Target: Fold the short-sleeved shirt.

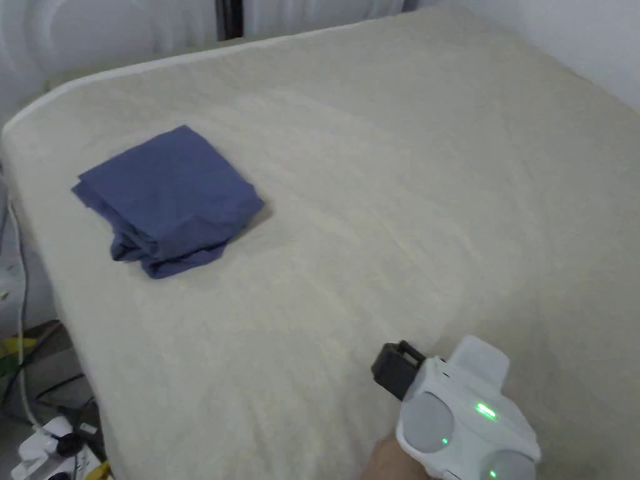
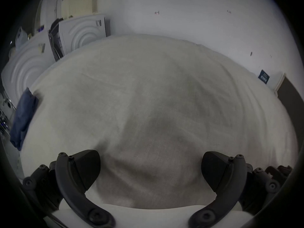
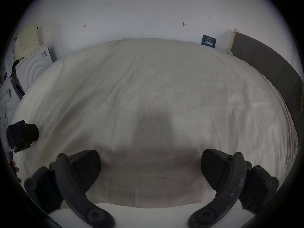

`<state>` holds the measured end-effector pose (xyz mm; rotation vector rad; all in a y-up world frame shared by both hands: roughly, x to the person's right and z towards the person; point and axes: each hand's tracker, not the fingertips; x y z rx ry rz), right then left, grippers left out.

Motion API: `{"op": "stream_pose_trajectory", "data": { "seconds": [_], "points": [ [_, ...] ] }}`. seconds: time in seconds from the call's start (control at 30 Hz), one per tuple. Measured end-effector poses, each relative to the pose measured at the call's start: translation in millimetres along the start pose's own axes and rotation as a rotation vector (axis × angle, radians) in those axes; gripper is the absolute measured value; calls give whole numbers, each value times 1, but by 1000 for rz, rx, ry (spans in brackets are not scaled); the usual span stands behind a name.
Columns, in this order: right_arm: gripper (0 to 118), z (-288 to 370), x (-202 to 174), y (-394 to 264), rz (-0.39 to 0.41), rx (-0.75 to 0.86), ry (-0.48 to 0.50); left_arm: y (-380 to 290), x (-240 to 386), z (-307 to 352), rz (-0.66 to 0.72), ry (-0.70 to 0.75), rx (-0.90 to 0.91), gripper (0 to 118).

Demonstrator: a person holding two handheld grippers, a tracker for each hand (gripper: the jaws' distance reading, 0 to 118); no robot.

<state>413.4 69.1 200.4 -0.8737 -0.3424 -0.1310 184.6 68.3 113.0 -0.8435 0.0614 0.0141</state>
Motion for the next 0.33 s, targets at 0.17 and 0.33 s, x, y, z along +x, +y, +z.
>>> {"op": "stream_pose_trajectory", "data": {
  "seconds": [0.17,0.33],
  "points": [
    [118,3,4,0,-23,-3,37,-1,-10,-4,35,-46,-16,118],
    [118,-1,10,1,-18,-3,26,1,-8,3,22,-26,-10,118]
  ]
}}
